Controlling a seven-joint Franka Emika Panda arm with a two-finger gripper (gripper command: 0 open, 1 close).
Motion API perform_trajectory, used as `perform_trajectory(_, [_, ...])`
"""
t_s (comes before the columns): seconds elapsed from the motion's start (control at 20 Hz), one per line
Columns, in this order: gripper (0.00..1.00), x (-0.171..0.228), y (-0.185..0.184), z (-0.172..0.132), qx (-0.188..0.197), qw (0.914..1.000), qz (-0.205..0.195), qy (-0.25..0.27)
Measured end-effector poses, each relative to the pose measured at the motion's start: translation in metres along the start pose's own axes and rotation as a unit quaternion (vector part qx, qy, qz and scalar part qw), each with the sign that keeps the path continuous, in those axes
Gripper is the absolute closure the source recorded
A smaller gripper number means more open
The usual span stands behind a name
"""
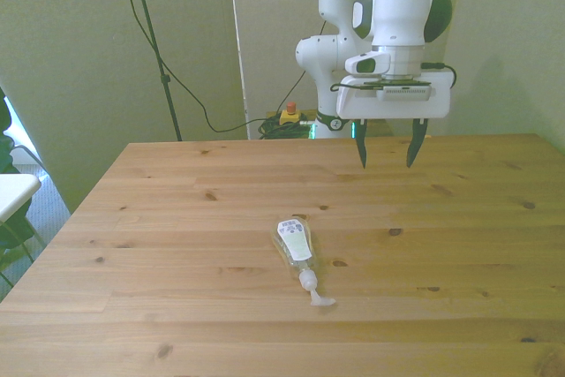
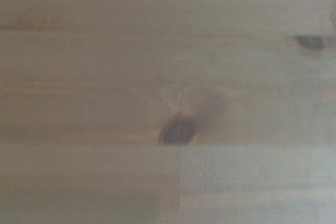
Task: Stand the sanitizer
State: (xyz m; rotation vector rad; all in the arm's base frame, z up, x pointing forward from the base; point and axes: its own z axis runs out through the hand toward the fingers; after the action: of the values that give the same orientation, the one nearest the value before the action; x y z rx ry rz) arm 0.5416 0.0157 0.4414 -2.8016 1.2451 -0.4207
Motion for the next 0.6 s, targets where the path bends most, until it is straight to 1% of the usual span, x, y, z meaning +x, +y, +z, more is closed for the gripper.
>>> perform_trajectory(0.2, [0.0, 0.056, -0.012, 0.014, 0.009, 0.9996, 0.016, 0.021])
perform_trajectory(0.4, [0.0, 0.106, -0.008, 0.022, 0.008, 0.999, 0.018, 0.04])
perform_trajectory(0.6, [0.0, 0.147, -0.005, 0.046, 0.009, 0.9979, 0.017, 0.061])
